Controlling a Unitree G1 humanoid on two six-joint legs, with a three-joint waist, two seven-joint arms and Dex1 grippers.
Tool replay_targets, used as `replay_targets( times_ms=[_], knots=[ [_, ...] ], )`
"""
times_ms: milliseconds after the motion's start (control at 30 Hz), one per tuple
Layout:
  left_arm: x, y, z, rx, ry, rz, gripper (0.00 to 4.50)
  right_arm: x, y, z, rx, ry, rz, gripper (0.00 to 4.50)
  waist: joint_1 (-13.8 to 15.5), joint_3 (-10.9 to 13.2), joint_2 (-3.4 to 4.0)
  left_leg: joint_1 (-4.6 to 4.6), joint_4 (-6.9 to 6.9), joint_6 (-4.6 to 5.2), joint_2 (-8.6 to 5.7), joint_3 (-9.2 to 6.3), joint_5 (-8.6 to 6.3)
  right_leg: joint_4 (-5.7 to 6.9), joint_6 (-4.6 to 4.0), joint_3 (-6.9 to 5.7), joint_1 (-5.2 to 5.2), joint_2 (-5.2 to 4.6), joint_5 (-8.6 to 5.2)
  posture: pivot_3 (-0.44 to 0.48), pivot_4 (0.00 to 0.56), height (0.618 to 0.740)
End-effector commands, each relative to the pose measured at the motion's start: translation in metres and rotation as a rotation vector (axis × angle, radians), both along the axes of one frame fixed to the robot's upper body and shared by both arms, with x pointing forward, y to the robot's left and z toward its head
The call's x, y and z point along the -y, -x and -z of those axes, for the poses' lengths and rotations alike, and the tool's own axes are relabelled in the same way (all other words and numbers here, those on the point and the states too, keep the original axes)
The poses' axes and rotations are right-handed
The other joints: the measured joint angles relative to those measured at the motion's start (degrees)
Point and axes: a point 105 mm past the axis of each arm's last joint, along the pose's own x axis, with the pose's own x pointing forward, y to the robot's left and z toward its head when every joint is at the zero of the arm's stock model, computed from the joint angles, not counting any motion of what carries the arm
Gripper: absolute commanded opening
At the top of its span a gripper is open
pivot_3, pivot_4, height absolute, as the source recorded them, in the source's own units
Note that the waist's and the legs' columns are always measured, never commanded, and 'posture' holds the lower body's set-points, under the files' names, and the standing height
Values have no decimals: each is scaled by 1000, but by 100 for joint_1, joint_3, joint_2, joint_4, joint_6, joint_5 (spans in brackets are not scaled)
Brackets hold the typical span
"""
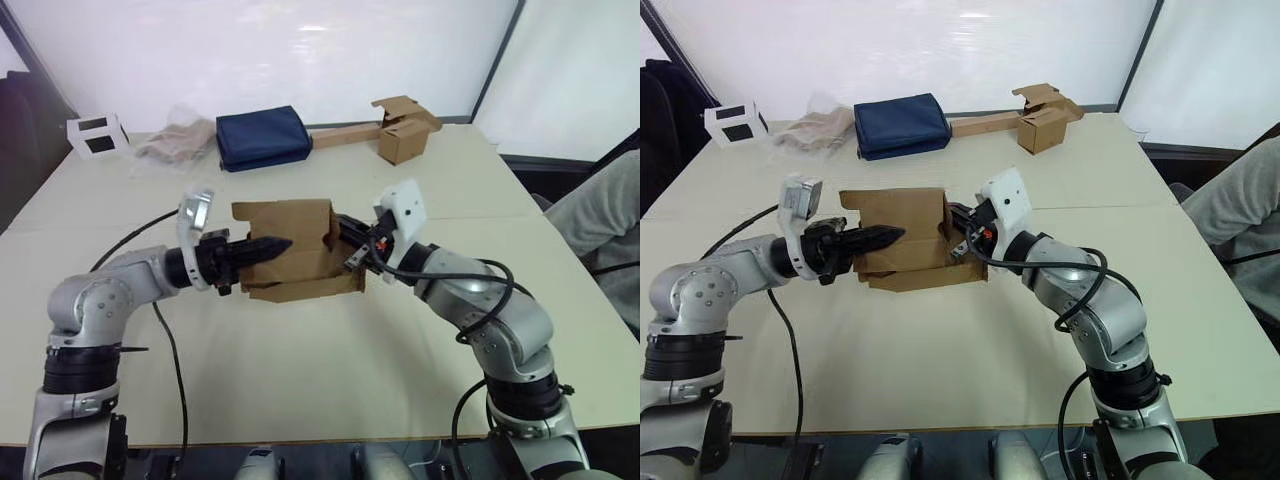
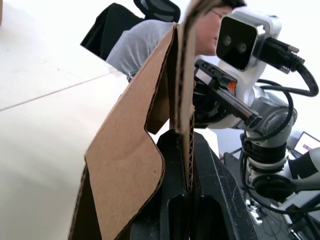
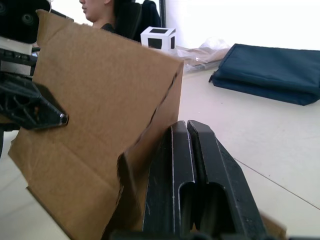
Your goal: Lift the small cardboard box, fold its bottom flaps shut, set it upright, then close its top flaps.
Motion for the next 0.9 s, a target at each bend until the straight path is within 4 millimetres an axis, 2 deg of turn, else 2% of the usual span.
replay_targets(
  times_ms=[33,367,567,900],
  knots=[
    [-3,1,-17,48,31,-10,63,-2,8,-12,55,-12,-21,0,0,0,0,0,0,0,0,0,0,0,0,0,0,0,0,0,150,740],
    [-6,0,-11,30,-1,-29,63,24,3,-22,80,-3,50,0,3,0,0,0,0,0,0,1,0,0,0,0,0,0,0,0,150,740],
    [-4,-1,-13,31,4,-33,63,11,18,-11,40,18,-54,0,-4,0,0,0,-1,1,0,0,0,0,0,0,0,1,0,0,150,740],
    [1,3,-19,20,26,-4,63,-5,11,2,0,-18,-71,0,2,0,0,0,0,0,0,0,0,0,0,0,0,0,0,0,150,740]
  ],
)
